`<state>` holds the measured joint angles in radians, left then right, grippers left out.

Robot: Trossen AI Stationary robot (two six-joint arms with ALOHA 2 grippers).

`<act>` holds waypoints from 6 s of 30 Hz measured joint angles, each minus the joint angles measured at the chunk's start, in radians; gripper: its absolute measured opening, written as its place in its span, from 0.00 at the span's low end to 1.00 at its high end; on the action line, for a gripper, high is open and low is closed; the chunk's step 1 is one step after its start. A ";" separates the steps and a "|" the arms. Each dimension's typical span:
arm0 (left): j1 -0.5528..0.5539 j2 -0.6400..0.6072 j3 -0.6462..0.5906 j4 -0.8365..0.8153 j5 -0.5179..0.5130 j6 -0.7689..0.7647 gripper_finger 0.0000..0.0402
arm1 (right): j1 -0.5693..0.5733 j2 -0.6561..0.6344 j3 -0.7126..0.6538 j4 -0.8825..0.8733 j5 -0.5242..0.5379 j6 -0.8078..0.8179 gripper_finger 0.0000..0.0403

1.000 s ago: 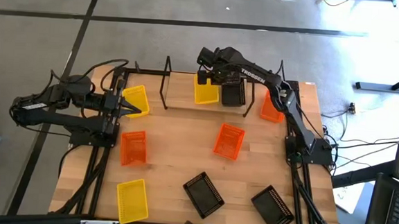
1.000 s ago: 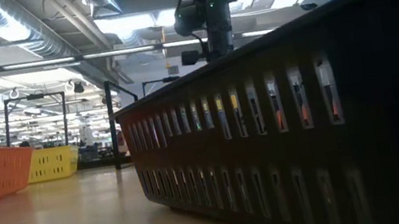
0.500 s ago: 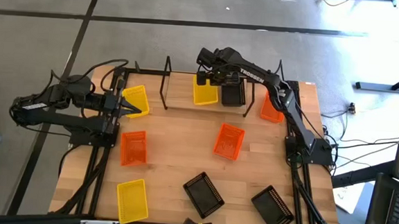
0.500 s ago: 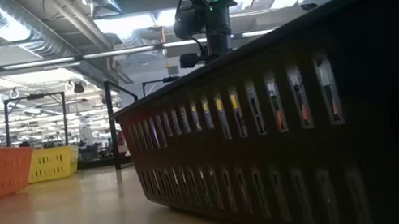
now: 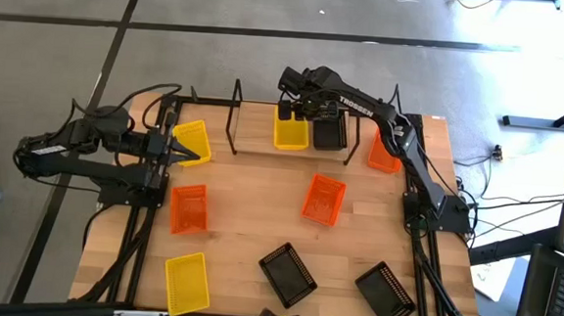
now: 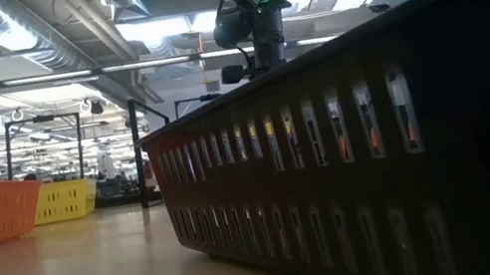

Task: Stack baskets on shelf by color
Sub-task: Put the middle left orange bin on the shelf

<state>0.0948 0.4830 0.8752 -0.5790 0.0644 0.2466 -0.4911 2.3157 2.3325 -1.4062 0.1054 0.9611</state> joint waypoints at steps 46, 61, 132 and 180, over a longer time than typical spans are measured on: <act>0.000 0.045 -0.167 -0.501 0.028 -0.795 0.16 | 0.451 -0.367 0.024 0.214 -0.110 -1.032 0.19; 0.000 0.061 -0.292 -0.445 -0.047 -0.638 0.16 | 0.456 -0.367 0.024 0.213 -0.221 -1.123 0.19; 0.000 0.668 -0.225 -0.360 -0.063 -0.620 0.15 | 0.456 -0.367 0.023 0.205 -0.222 -1.127 0.19; 0.001 0.731 0.013 -0.318 -0.040 -0.485 0.00 | 0.456 -0.367 0.023 0.222 -0.221 -1.113 0.19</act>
<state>0.0959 1.2142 0.8884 -0.8973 0.0240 -0.2380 -0.0353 1.9486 2.3558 -1.1841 -0.1158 -0.1518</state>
